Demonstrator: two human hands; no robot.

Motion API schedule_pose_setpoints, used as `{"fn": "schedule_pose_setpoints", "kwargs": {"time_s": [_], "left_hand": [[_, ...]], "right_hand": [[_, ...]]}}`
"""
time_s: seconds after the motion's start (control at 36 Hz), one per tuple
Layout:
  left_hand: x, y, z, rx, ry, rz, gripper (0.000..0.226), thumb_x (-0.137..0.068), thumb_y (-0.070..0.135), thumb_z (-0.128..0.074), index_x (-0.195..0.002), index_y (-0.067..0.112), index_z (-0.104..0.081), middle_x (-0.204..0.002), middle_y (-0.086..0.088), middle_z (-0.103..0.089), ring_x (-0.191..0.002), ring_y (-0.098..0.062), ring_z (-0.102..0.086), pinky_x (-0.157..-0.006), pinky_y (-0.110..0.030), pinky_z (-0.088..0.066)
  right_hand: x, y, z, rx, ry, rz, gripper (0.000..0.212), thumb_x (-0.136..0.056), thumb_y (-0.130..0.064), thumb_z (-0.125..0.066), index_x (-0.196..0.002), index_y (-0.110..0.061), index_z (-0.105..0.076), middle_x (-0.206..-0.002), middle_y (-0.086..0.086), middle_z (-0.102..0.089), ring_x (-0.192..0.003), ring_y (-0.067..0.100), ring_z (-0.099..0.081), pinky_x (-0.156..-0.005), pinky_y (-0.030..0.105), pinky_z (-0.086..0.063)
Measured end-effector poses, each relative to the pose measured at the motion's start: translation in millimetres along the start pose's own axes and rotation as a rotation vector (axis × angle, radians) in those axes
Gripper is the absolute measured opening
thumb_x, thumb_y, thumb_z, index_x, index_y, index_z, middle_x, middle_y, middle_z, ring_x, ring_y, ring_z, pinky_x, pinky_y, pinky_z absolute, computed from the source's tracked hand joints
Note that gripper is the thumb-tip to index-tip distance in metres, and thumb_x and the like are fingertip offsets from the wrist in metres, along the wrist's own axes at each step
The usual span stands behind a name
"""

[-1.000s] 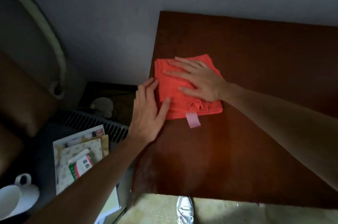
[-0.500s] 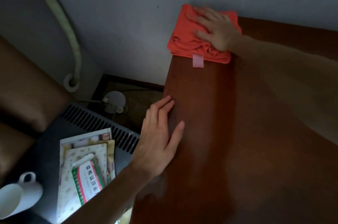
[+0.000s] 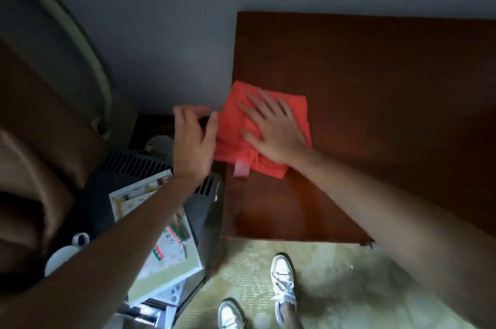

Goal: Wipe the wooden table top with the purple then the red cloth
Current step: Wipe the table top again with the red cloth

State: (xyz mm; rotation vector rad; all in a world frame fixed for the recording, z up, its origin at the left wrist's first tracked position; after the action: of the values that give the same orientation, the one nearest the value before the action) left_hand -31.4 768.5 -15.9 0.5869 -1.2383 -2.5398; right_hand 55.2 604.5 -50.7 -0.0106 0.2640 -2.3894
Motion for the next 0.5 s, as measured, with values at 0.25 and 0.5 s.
{"fn": "schedule_pose_setpoints", "kwargs": {"time_s": [0.25,0.5], "left_hand": [[36.9,6.2,20.5,-0.148,-0.429,0.012,0.056,-0.089,0.053,-0.043,-0.117,0.008,-0.062,-0.112,-0.013,-0.051,-0.109,-0.031,-0.058,-0.102,-0.044,-0.045],[45.9,27.6,-19.1,-0.509,-0.689,-0.039,0.067,-0.093,0.047,-0.062,-0.15,0.019,-0.04,-0.144,-0.008,-0.044,-0.133,-0.03,-0.043,-0.104,-0.045,-0.04]], "right_hand": [[137.3,-86.9,0.5,-0.098,-0.021,0.043,0.058,-0.104,-0.054,-0.033,-0.156,-0.03,-0.041,-0.168,-0.002,-0.029,-0.157,0.019,-0.02,-0.125,0.047,-0.021],[124.8,-28.2,48.3,-0.192,-0.128,-0.401,0.095,-0.082,-0.073,-0.016,-0.157,-0.018,-0.036,-0.158,0.001,-0.043,-0.142,0.024,-0.04,-0.108,0.043,-0.038]]}}
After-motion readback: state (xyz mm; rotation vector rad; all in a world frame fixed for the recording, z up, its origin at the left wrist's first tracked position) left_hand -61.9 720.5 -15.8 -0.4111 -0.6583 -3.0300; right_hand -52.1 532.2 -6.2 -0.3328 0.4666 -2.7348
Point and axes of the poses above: each hand's wrist, its own x-axis away from the middle knuckle, its own z-axis out of the back of the hand, y = z × x, the point moved 5 cm from there along -x, towards the middle knuckle
